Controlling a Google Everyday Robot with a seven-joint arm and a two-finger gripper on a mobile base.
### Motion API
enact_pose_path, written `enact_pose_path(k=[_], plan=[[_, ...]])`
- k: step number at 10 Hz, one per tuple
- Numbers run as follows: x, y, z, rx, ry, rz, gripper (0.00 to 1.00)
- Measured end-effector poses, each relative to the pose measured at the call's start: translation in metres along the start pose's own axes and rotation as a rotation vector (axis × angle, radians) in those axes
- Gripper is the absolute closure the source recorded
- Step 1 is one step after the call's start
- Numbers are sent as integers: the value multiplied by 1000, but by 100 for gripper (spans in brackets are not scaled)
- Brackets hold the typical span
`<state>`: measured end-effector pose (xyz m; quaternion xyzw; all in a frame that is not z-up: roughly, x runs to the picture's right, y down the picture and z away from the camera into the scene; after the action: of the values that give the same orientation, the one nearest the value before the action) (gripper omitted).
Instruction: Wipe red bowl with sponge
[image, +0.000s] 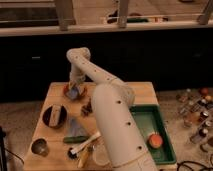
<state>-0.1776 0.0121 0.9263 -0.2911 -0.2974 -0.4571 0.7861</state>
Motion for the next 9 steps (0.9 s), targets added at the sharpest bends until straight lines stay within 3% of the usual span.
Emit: enact_pose_path(k=[9], plan=[[32,-2,-18,27,81,36,100]])
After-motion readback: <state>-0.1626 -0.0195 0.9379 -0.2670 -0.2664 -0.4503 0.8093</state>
